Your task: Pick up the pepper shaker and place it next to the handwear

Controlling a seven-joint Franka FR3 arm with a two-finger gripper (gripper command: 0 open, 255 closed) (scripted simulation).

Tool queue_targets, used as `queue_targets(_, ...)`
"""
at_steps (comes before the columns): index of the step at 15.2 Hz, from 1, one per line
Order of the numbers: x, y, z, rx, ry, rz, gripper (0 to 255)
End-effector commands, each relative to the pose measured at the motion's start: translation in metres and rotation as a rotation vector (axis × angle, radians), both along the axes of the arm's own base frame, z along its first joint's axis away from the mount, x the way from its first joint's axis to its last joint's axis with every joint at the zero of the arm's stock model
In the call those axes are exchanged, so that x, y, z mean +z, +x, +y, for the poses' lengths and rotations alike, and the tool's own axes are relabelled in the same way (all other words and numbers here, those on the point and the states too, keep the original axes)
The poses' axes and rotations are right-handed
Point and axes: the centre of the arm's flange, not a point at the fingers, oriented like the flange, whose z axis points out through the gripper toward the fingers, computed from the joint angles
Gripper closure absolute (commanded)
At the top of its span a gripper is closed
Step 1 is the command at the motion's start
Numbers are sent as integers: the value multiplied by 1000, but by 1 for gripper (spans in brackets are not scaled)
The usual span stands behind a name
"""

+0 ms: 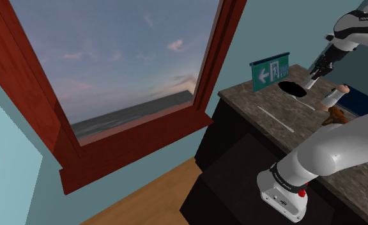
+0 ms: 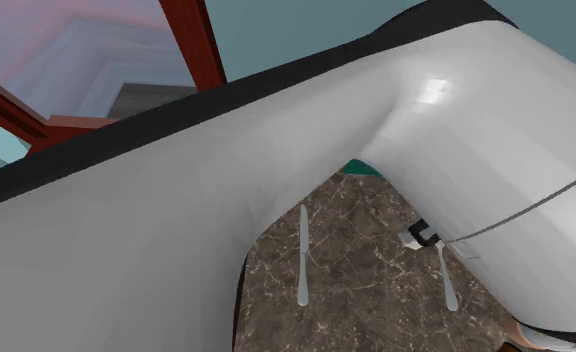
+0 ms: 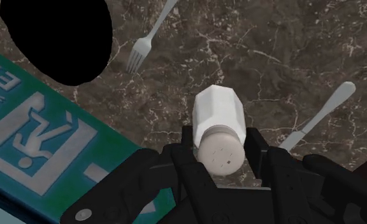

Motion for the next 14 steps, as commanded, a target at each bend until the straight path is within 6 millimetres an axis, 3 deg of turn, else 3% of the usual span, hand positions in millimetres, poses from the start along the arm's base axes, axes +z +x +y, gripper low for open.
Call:
queue_targets(1,0,-27,-11,2,0,0,255)
queue_targets(14,-6,-171,-103,2,0,0,255)
